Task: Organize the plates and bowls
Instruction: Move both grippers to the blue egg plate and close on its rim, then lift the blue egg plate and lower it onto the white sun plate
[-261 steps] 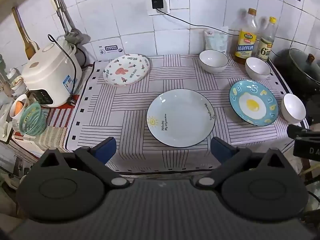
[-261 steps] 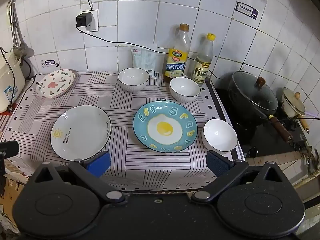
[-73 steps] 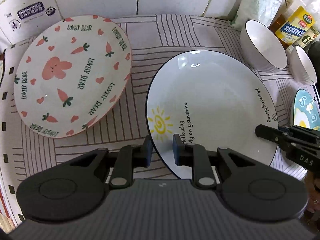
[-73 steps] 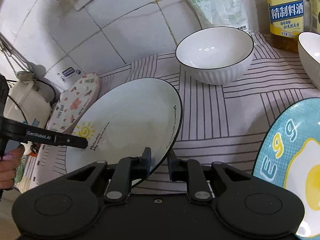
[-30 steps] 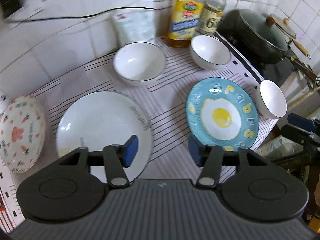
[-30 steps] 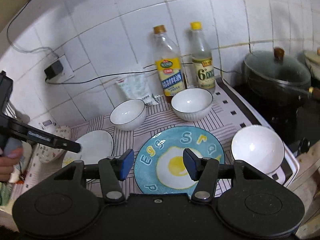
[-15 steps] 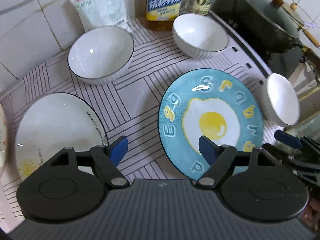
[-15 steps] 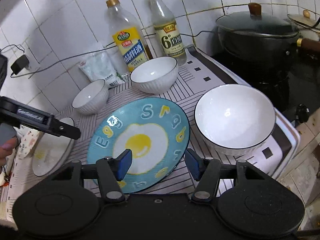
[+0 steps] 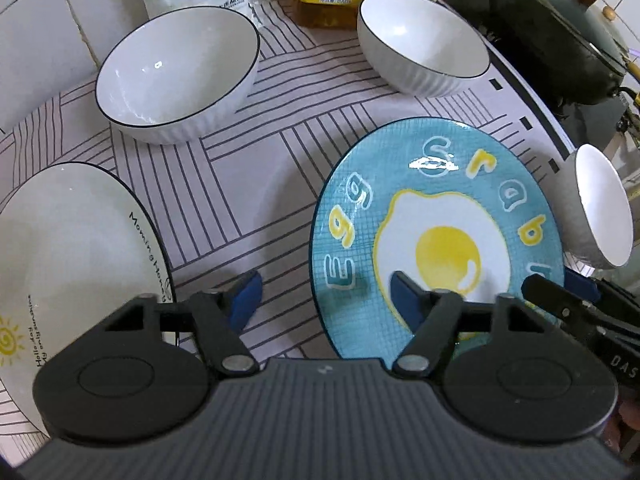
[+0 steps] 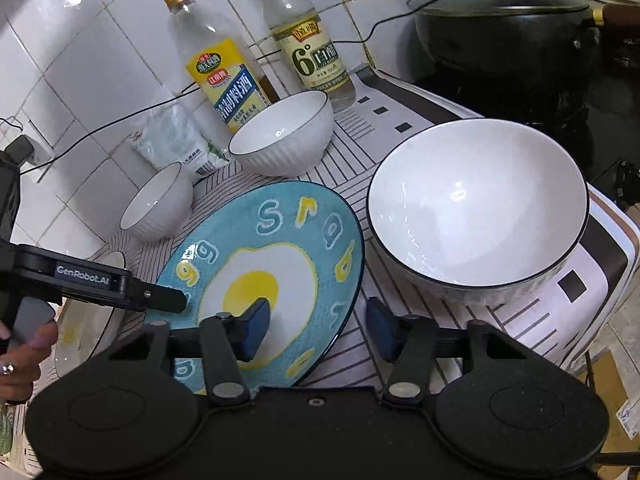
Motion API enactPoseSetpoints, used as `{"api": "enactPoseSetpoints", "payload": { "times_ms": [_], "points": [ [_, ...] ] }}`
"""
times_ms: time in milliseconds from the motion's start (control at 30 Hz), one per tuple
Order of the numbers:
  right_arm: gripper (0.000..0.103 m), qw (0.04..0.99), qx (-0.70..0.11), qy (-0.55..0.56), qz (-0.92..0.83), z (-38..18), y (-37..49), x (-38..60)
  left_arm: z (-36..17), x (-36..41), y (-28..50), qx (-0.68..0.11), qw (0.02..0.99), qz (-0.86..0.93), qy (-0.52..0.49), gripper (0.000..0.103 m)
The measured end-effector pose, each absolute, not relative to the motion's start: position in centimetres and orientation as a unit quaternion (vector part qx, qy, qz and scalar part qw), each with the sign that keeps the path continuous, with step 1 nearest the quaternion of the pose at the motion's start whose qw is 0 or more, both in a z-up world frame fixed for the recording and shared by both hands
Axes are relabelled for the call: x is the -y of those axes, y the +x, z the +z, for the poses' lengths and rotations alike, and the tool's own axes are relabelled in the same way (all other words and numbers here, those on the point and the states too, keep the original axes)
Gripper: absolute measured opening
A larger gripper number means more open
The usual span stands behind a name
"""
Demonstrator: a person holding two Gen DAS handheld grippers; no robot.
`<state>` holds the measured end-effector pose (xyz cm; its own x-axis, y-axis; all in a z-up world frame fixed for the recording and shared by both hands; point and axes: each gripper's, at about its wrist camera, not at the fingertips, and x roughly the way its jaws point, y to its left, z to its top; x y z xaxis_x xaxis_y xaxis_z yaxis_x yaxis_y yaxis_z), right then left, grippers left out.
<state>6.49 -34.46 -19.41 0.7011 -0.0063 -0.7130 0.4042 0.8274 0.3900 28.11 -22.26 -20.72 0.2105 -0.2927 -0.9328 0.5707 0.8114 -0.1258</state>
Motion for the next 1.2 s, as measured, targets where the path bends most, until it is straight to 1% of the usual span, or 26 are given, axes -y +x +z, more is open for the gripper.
{"api": "enactPoseSetpoints", "payload": {
  "times_ms": [33,67,100,133,167,200,233,533,633,933,1200],
  "points": [
    [0.04,0.881,-0.369,0.273,-0.112,-19.5,6.5,34.5,-20.8,22.3,28.1,-0.562,0.768,-0.279,0.126,0.052],
    [0.038,0.881,-0.369,0.274,-0.115,-19.5,6.5,34.6,-20.9,22.3,28.1,-0.564,0.767,-0.277,0.128,0.047],
    [0.032,0.88,-0.369,0.273,-0.118,-19.6,6.4,34.7,-21.1,22.3,28.1,-0.567,0.765,-0.276,0.129,0.038],
    [0.025,0.879,-0.371,0.272,-0.122,-19.6,6.4,34.8,-21.1,22.2,28.2,-0.568,0.764,-0.279,0.121,0.034],
    [0.021,0.878,-0.373,0.273,-0.124,-19.7,6.3,34.9,-21.2,22.0,28.2,-0.57,0.764,-0.28,0.113,0.031],
    [0.015,0.875,-0.377,0.279,-0.124,-19.9,6.3,35.1,-21.2,21.9,28.2,-0.572,0.763,-0.283,0.103,0.027],
    [0.015,0.873,-0.375,0.285,-0.122,-19.9,6.2,35.3,-21.2,21.8,28.2,-0.573,0.763,-0.284,0.096,0.023],
    [0.017,0.871,-0.373,0.3,-0.114,-20.7,6.6,35.5,-21.3,21.8,28.1,-0.58,0.766,-0.267,0.071,0.023],
    [0.018,0.868,-0.384,0.297,-0.108,-20.5,6.9,35.6,-21.4,21.7,28.3,-0.589,0.764,-0.257,0.057,0.023],
    [0.019,0.879,-0.409,0.242,-0.038,-18.3,7.0,34.4,-19.8,19.2,26.6,-0.593,0.769,-0.237,0.033,0.023],
    [0.02,0.884,-0.416,0.214,0.021,-15.6,6.8,33.0,-17.6,15.1,23.9,-0.602,0.771,-0.208,-0.022,0.023]
  ]
}}
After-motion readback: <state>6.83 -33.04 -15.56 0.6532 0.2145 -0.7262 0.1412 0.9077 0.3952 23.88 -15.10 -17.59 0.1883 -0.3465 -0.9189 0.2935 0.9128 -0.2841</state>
